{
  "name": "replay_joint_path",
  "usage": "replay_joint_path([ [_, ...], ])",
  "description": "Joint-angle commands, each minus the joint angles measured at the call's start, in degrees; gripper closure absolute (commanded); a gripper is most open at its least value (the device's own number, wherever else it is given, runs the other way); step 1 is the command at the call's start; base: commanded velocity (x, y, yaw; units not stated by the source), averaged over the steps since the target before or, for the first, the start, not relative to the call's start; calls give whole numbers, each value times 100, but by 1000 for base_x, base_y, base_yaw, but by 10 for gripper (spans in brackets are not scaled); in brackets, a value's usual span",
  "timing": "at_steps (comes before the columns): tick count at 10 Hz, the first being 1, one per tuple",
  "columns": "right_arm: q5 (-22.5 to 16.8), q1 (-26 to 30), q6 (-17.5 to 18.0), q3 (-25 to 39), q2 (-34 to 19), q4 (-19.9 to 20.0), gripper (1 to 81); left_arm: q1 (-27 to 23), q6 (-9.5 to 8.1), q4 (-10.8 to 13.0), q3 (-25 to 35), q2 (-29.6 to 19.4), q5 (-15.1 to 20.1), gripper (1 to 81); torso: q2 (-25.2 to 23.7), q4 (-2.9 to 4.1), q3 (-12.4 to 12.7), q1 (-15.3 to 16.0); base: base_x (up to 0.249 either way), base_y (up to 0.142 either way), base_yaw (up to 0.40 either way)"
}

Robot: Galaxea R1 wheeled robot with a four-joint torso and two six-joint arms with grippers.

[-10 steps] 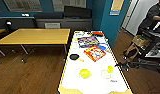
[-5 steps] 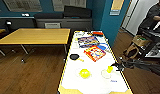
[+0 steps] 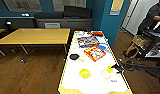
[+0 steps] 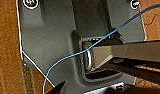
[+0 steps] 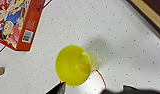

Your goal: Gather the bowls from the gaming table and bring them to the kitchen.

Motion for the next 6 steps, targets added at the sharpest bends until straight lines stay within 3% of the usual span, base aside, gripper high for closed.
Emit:
replay_joint_path([
  [1, -240, 1007, 204, -394, -142, 116, 10, -78, 3, -31, 22, 22, 357, 10, 0, 0, 0, 0, 0, 0, 0],
  [6, -117, 1077, 222, -694, -116, 107, 10, -87, 3, -31, 22, 30, 357, 10, 0, 0, -2, 0, 0, 0, 0],
])
